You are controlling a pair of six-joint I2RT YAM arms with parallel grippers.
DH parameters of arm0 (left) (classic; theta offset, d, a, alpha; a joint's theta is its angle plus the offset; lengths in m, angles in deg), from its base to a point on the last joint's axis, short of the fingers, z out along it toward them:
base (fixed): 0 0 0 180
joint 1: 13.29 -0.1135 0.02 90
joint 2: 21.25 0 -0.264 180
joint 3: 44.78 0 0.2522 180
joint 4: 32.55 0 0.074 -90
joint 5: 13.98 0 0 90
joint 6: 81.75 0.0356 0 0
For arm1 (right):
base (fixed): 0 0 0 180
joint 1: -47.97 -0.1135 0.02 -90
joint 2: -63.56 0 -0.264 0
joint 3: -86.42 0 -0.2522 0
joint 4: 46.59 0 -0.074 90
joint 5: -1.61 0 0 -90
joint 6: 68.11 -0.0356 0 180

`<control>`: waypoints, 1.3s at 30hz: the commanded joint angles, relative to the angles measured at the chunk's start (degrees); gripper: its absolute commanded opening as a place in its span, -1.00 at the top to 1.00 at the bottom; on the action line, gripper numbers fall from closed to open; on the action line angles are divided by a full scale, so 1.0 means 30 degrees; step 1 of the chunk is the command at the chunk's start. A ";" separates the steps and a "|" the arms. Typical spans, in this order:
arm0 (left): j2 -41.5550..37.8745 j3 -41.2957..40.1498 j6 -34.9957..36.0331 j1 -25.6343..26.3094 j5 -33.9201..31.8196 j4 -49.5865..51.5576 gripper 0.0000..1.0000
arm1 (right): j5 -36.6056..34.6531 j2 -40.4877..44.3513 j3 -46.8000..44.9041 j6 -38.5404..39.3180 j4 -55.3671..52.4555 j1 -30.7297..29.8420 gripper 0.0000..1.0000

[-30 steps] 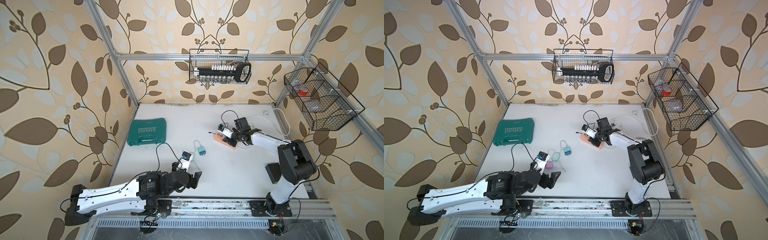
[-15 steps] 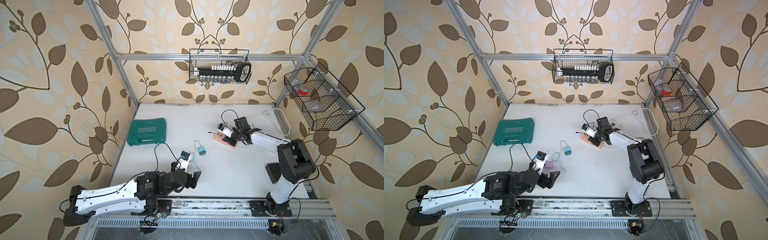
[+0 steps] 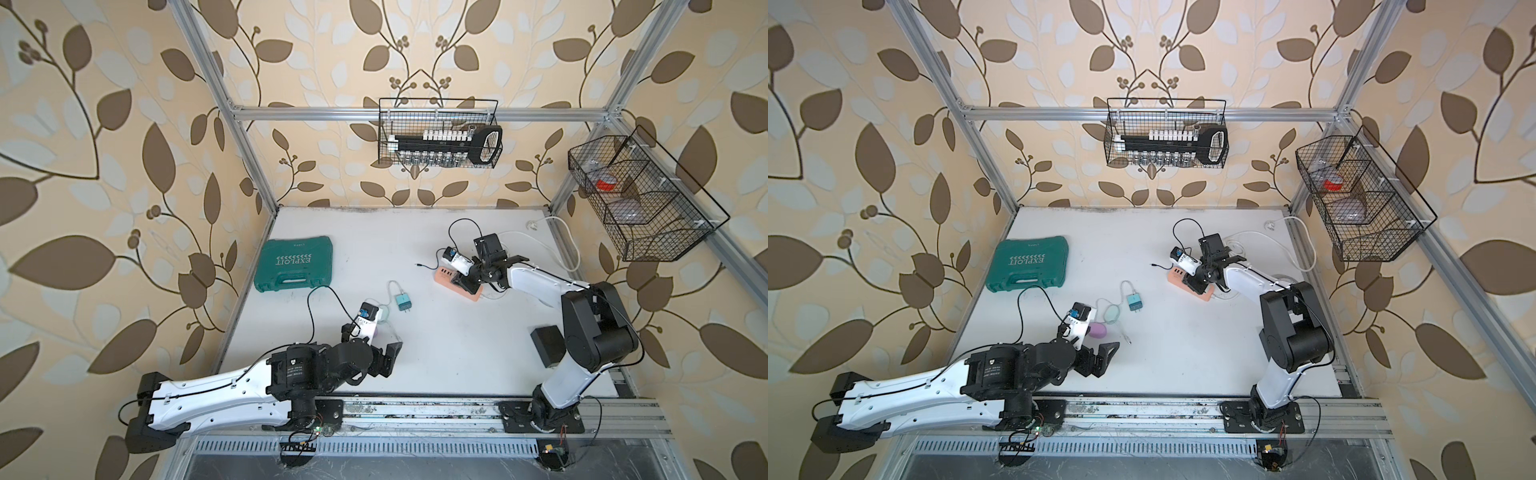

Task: Charge the bluetooth headset
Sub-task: Insert the plug into the socket.

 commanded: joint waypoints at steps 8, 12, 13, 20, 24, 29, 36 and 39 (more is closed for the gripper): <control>0.0258 0.0339 0.0151 0.0148 -0.0135 -0.0239 -0.96 | -0.0240 -0.0640 -0.1302 -0.2581 0.0334 -0.0799 0.53; 0.0482 0.0521 0.0142 0.0141 -0.0136 -0.0167 -0.96 | -0.0483 -0.0938 -0.1038 -0.3702 0.0691 -0.1154 0.54; 0.0439 0.0536 0.0111 0.0133 -0.0141 -0.0158 -0.96 | -0.0509 -0.0996 -0.1182 -0.3804 0.0912 -0.1141 0.54; 0.0043 0.0229 0.0067 0.0159 -0.0236 -0.0064 -0.96 | -0.1066 -0.1165 -0.2004 -0.4548 0.2071 -0.1419 0.56; 0.0185 0.0346 0.0157 0.0144 -0.0246 -0.0168 -0.96 | -0.1661 -0.1779 -0.1853 -0.3918 0.1156 -0.1785 0.57; 0.0332 0.0254 0.0213 0.0144 -0.0163 -0.0462 -0.96 | -0.1458 -0.1995 -0.1750 -0.3296 0.0426 -0.1863 0.57; -0.0137 0.0350 0.0071 0.0162 -0.0345 0.0183 -0.97 | -0.0438 -0.3439 0.0213 -0.2448 -0.2347 -0.1832 0.60; -0.0479 0.0202 -0.0069 0.0149 -0.0464 0.0280 -0.96 | -0.0366 -0.3562 0.0463 -0.2302 -0.2593 -0.1843 0.59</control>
